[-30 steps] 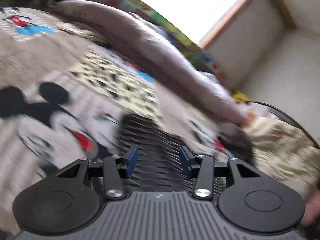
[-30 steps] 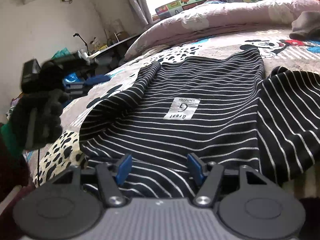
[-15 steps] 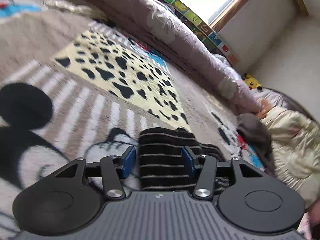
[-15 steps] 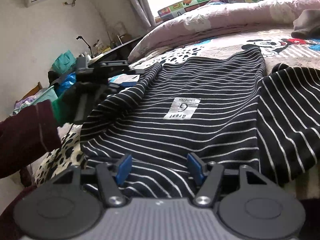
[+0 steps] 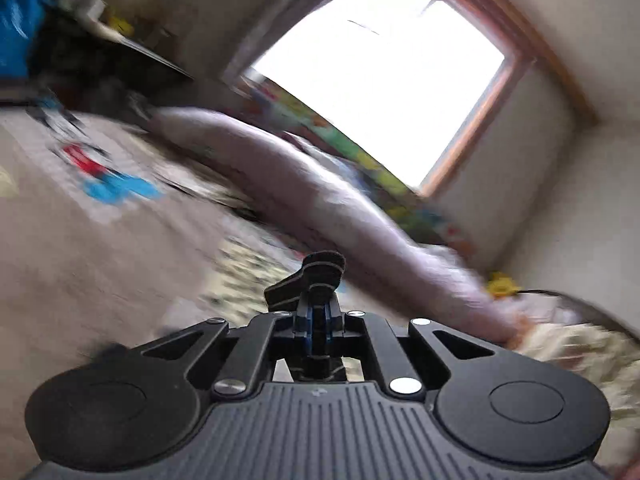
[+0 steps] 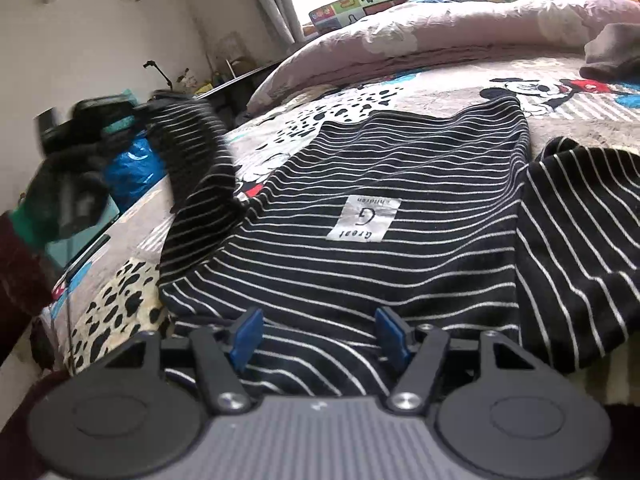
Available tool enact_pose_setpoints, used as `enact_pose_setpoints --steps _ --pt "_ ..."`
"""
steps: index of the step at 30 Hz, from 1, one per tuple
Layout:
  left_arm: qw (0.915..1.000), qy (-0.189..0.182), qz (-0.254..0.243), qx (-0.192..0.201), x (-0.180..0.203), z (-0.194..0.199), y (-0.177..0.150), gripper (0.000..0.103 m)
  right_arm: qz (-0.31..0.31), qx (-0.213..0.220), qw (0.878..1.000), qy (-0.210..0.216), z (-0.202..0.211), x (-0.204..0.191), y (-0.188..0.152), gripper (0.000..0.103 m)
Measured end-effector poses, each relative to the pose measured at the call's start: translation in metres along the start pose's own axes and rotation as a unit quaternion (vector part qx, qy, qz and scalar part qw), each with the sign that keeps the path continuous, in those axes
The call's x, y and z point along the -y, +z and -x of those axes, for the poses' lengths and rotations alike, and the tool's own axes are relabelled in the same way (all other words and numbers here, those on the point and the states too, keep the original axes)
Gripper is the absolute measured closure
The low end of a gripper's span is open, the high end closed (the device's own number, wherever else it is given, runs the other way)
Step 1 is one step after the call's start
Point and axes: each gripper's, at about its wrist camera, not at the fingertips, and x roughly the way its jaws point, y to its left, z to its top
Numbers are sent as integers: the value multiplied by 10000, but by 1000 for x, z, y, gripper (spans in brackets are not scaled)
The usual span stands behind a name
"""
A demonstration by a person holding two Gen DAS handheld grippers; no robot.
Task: Fold clothes
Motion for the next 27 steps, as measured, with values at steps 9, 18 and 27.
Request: enact_pose_setpoints --steps 9,18,27 --pt "9902 1267 317 -505 -83 -15 -42 98 208 -198 9989 -381 -3 -8 0 37" --pt "9811 1833 172 -590 -88 13 -43 80 321 -253 9981 -469 -5 -10 1 37" --pt "9895 1314 325 -512 -58 53 -57 80 798 185 9966 -135 1 -47 14 42"
